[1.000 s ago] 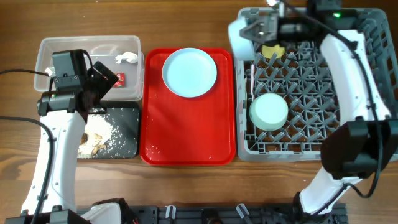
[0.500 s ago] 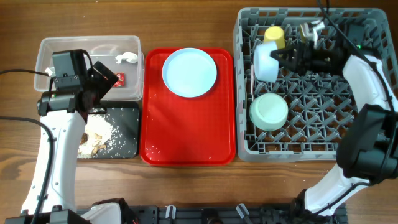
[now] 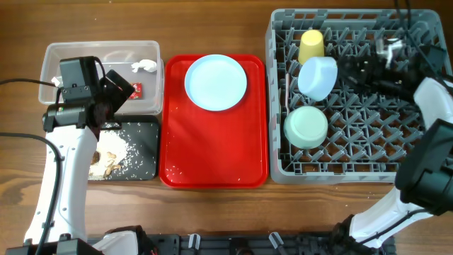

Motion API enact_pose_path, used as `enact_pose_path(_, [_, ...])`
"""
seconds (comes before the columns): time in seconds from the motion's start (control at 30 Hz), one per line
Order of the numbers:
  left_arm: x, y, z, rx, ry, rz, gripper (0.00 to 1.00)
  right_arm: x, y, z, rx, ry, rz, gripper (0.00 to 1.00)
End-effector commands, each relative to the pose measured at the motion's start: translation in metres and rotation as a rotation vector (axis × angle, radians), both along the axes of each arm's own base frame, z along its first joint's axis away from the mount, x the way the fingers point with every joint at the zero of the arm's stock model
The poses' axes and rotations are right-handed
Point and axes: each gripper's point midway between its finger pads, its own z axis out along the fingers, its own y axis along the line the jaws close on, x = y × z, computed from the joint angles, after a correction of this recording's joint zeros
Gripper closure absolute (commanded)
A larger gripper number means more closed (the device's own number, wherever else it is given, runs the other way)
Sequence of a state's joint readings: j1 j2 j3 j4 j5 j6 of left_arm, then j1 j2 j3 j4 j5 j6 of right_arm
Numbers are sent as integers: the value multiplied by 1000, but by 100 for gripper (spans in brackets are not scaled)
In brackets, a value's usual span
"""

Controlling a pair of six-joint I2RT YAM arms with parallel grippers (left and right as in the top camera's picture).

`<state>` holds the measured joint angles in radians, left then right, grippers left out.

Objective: Sort waste into correct bins and load items into the dishwasher rack
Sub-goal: 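Carry the light-blue bowl into the rack and set it down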

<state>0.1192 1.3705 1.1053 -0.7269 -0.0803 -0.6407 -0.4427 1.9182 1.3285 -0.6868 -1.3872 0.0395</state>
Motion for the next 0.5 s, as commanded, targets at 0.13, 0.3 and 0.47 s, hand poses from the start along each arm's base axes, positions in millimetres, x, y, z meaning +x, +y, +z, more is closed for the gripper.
enact_pose_path(0.13, [0, 2, 8, 14, -20, -8, 0, -2, -52, -11, 7, 115, -159, 27])
enact_pose_path(0.3, [0, 2, 8, 14, -20, -8, 0, 0, -63, -16, -268, 187, -270, 27])
enact_pose_path(0.47, [0, 2, 8, 14, -20, -8, 0, 5, -31, 33, -522, 49, -283, 27])
